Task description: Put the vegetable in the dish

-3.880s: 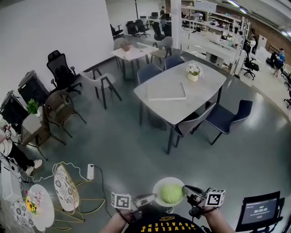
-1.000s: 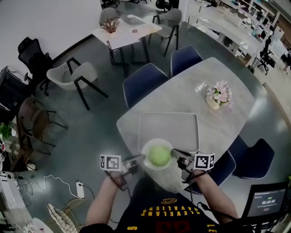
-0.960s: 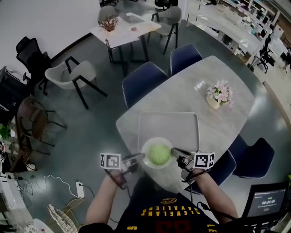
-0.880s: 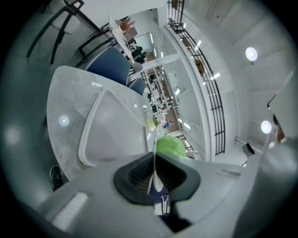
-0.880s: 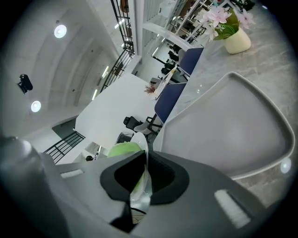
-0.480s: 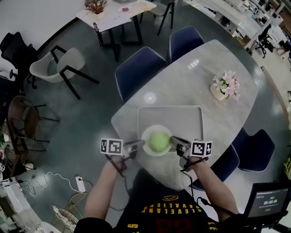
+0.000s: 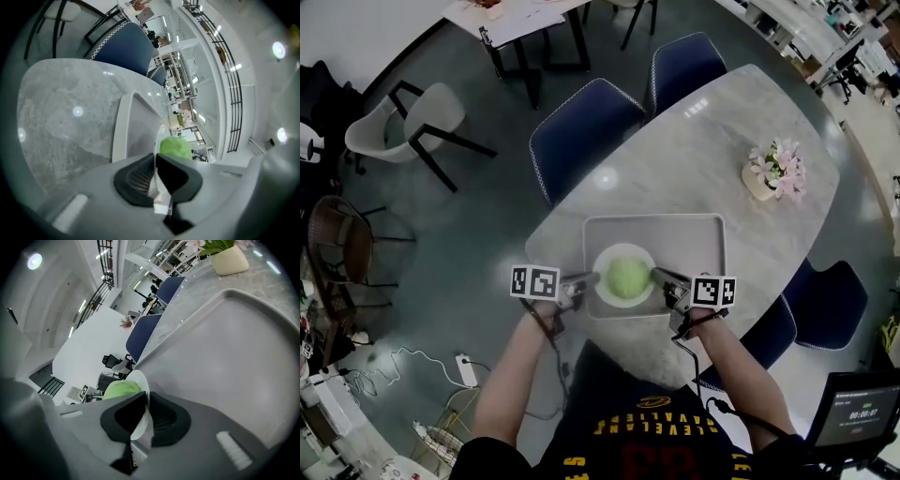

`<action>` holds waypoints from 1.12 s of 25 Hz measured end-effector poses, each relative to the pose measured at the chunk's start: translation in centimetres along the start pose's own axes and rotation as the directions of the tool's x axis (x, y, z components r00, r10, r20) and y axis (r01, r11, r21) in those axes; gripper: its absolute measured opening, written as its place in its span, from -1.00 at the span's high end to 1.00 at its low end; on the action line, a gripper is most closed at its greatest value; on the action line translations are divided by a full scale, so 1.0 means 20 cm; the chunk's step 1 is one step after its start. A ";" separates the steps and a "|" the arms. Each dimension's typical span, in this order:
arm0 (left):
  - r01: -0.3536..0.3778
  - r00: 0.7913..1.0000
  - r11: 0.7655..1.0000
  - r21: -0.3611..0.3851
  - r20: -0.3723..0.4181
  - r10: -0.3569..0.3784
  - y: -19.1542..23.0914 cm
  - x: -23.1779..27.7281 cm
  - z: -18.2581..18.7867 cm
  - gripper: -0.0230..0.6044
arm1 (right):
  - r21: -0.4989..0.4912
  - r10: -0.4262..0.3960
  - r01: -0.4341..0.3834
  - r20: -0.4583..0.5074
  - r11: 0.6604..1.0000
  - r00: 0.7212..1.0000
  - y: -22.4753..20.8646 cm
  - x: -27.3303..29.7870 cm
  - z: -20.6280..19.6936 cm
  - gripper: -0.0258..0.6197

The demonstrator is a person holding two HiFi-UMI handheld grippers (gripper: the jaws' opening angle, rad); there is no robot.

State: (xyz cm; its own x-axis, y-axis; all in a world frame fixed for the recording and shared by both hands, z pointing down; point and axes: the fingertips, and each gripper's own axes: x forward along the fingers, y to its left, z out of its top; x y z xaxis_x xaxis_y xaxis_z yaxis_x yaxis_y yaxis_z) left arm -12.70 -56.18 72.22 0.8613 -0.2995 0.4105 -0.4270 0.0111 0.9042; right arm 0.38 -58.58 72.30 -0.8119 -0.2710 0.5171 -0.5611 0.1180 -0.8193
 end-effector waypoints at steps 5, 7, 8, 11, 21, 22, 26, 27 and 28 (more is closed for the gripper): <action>-0.080 0.996 0.996 0.030 -0.046 0.081 0.07 0.08 0.04 0.85 | 0.015 -0.035 0.036 -0.032 0.999 0.999 -0.08 0.03 0.03 0.82; -0.107 0.992 0.993 0.048 -0.062 0.110 0.08 0.07 0.04 0.84 | 0.002 -0.059 0.059 -0.053 0.998 0.997 -0.09 0.04 0.02 0.82; -0.117 0.990 0.991 0.059 -0.068 0.121 0.08 0.07 0.04 0.84 | -0.007 -0.074 0.073 -0.066 0.997 0.995 -0.09 0.05 0.01 0.82; -0.148 0.984 0.985 0.094 -0.086 0.156 0.08 0.07 0.03 0.84 | -0.028 -0.110 0.108 -0.099 0.994 0.989 -0.09 0.06 0.00 0.81; -0.286 0.942 0.931 0.229 -0.109 0.316 0.10 0.13 0.02 0.81 | -0.117 -0.159 0.143 -0.147 0.983 0.976 -0.16 0.07 0.00 0.79; -0.296 0.938 0.925 0.240 -0.108 0.328 0.10 0.13 0.02 0.80 | -0.120 -0.161 0.144 -0.148 0.982 0.976 -0.16 0.07 0.00 0.79; -0.346 0.912 0.885 0.311 -0.109 0.395 0.11 0.11 0.01 0.78 | -0.136 -0.168 0.148 -0.147 0.980 0.975 -0.15 0.09 0.00 0.79; -0.360 0.901 0.867 0.345 -0.110 0.419 0.11 0.11 0.00 0.77 | -0.140 -0.170 0.150 -0.147 0.979 0.974 -0.15 0.10 0.00 0.79; -0.374 0.889 0.844 0.385 -0.110 0.444 0.11 0.10 0.00 0.74 | -0.145 -0.172 0.151 -0.146 0.978 0.974 -0.14 0.10 0.00 0.79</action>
State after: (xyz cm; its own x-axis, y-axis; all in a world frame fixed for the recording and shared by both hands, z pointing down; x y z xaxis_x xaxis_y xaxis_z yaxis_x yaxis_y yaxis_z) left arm -11.91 -56.80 75.12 0.6063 -0.1568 0.7796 -0.7885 -0.2458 0.5638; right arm 0.36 -59.43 75.64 -0.7177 -0.1445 0.6812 -0.6948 0.2131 -0.6869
